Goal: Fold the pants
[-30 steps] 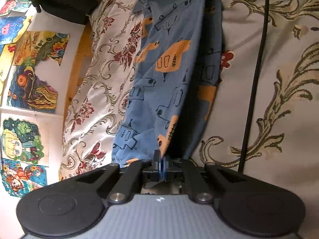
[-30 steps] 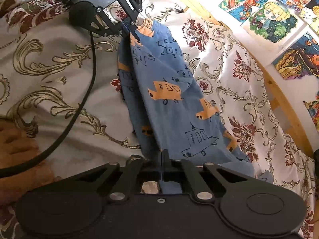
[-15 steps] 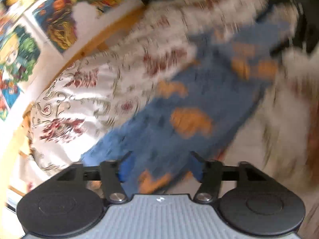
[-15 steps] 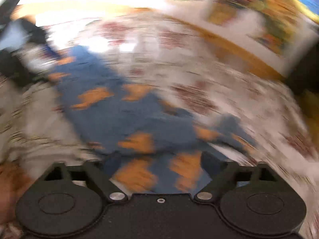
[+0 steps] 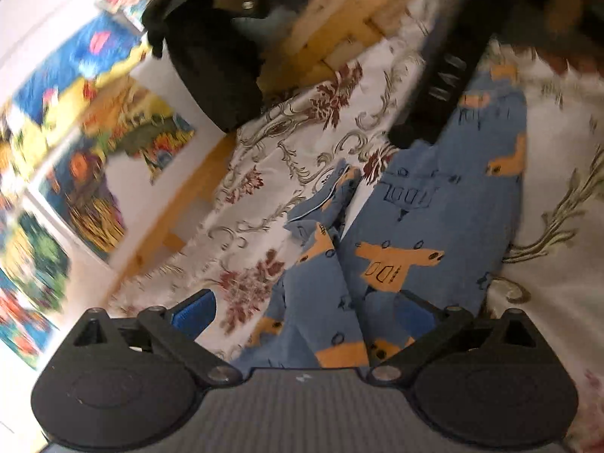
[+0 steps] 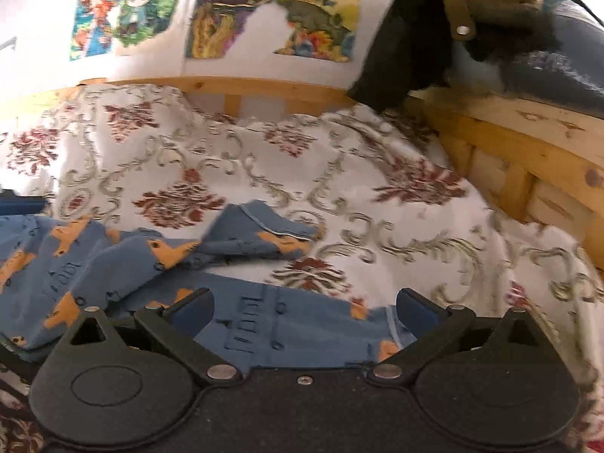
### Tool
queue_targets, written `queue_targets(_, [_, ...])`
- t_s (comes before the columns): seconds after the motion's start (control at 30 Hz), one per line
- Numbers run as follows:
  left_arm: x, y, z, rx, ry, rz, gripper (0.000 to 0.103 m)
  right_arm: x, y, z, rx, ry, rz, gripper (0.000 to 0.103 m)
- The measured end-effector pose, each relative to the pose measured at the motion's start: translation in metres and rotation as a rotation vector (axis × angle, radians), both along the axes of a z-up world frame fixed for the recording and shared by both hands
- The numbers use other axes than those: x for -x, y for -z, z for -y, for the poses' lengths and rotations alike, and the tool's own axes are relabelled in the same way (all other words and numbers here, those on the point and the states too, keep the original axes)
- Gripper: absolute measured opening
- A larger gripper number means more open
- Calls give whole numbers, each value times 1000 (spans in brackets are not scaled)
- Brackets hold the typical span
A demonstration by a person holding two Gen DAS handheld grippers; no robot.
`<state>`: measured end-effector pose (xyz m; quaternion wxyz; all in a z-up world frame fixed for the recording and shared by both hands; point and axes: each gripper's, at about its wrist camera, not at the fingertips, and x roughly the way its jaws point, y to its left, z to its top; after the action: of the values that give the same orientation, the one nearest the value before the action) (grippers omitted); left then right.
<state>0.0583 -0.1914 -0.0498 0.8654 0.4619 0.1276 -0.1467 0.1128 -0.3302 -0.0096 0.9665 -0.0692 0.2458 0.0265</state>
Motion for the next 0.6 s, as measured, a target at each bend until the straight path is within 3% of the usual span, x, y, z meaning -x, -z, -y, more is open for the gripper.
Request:
queue_targets(0.07, [-5, 10, 10, -36, -41, 14, 103, -3, 3, -4, 1, -24, -3, 102])
queue_targets(0.2, [-11, 15, 12, -23, -104, 7, 101, -11, 9, -14, -29, -76, -12, 102])
queue_targets(0.23, [-11, 14, 10, -19, -111, 0, 97, -13, 10, -17, -30, -90, -14, 102])
queue_targets(0.4, [-9, 16, 5, -43, -115, 0, 64, -20, 15, -26, -47, -117, -33, 102])
queue_targets(0.47, [-12, 16, 2, -33, -126, -23, 29, -20, 17, -28, -50, -130, -39, 102])
queue_targets(0.53, [-16, 16, -1, -22, -135, -38, 20, -19, 18, -30, -51, -140, -41, 102])
queue_targets(0.6, [-15, 15, -4, -15, -122, -30, 20, -20, 19, -30, -65, -142, -55, 102])
